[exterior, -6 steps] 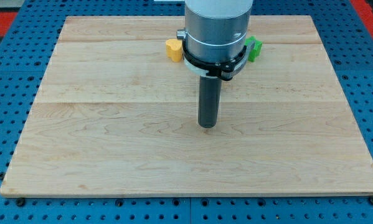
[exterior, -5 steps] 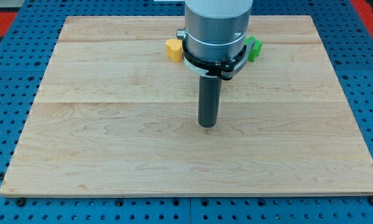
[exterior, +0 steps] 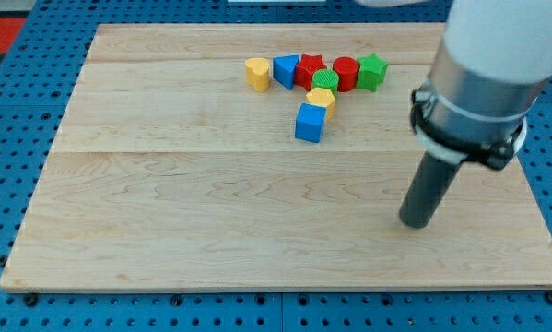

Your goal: Place the cube at the bottom of the yellow hexagon

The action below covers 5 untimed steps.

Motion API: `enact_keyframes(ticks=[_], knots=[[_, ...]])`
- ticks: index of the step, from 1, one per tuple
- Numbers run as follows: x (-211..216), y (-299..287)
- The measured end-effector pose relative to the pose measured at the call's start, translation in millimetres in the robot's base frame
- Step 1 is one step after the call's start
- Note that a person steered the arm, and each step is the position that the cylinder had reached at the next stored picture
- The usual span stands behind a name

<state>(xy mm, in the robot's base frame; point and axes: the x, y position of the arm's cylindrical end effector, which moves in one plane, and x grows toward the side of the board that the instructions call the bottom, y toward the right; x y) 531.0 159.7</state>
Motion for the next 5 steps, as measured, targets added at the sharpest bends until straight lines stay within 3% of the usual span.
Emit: enact_keyframes(ticks=[3,5], knots=[[-45.6,24.6],[-115.2,28.1]])
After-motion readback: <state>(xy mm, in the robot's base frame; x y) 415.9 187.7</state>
